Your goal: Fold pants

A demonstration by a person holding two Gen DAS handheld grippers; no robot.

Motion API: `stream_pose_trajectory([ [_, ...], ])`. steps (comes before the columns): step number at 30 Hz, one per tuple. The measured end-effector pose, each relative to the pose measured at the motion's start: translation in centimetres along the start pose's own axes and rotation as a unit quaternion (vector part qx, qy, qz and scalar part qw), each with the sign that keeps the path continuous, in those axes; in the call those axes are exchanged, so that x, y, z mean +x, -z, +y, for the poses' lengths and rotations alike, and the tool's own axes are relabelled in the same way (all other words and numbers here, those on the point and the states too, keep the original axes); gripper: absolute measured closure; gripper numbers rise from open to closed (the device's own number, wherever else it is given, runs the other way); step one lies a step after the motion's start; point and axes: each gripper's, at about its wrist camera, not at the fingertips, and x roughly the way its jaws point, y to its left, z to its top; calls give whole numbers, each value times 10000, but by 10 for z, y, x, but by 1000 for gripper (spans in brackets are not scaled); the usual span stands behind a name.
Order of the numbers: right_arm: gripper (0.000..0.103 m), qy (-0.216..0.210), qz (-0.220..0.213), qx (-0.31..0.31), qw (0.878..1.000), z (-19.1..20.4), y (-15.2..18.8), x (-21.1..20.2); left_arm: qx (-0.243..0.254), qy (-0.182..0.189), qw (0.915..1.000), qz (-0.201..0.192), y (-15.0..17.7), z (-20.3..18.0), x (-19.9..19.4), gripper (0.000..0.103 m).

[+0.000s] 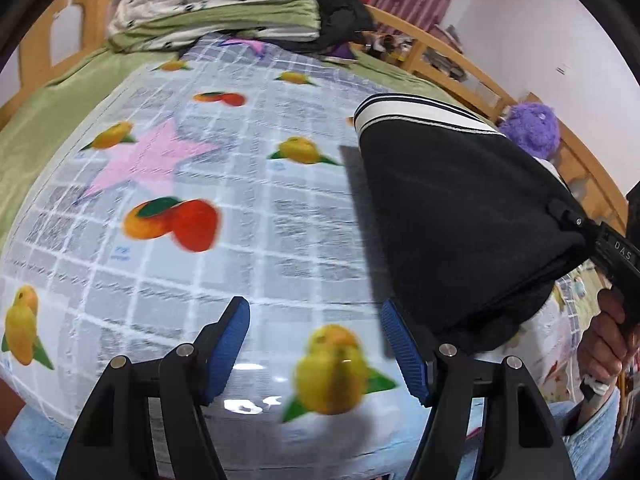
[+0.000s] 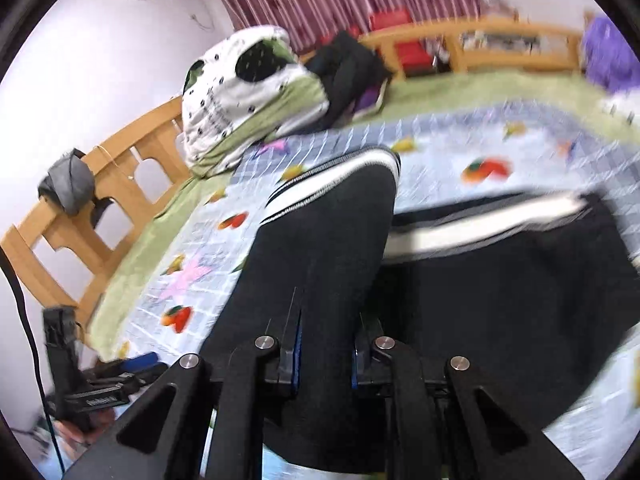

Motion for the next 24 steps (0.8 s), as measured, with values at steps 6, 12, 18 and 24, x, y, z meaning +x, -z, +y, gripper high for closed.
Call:
stream_pose_trajectory([
  [6,88,980,-748,35,9924,-70,-14,-68,436,521,9977,60,-1,-56,7,36],
  [12,86,1593,0,747,9844,-167,10,-42,1055,1131,9875,317,16,-115,24,36],
  [18,80,1544,8,768,9850,-181,23,-38,1811,733,9800,368,38,-163,47,31],
  [24,77,1392,-17,913,9860,-190,29,-37,1737,134,9843,288,39,-174,77,31],
])
